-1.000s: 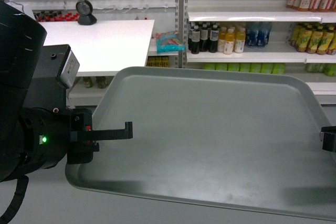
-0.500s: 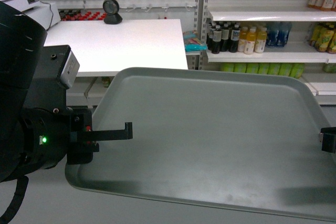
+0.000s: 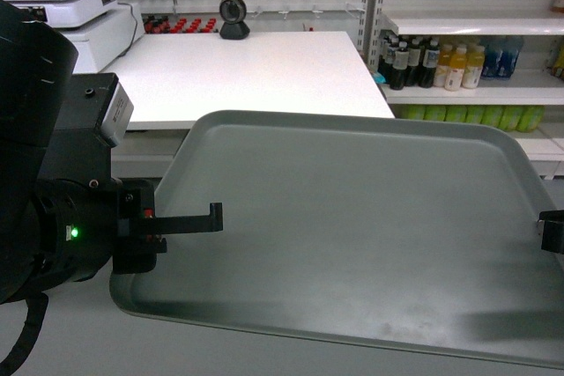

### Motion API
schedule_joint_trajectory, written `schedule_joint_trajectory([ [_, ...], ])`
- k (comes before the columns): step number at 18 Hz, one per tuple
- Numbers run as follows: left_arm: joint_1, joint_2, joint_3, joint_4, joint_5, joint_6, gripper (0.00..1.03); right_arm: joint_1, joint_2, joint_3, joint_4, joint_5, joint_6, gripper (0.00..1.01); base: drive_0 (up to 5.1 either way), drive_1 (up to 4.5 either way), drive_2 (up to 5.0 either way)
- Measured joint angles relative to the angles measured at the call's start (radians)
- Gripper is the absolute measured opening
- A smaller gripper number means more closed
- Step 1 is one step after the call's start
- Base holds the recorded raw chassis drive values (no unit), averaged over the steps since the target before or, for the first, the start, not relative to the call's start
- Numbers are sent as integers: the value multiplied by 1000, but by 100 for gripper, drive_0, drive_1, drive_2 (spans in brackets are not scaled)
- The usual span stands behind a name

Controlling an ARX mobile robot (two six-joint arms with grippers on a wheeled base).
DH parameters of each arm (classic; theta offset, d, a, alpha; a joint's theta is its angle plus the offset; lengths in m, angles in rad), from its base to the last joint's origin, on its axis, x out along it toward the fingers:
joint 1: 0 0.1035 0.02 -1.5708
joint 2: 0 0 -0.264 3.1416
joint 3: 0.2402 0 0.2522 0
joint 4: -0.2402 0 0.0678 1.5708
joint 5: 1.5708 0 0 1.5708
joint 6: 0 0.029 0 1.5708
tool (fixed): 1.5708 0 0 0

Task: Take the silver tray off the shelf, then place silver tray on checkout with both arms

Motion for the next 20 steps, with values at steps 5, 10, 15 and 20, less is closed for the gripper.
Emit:
schedule_joint_trajectory([
  [5,0,0,0,1,0,0,3,0,0,0,0,0,0,3,-509,237,237],
  [10,0,0,0,3,0,0,3,0,0,0,1,0,0,3,-497,248,248],
  [15,7,0,0,-3,1,0,3,6,0,1,-3,0,2,3,-497,248,248],
  [20,4,0,-1,3,0,0,3,5,-1,-1,3,1,1,3,-497,248,248],
])
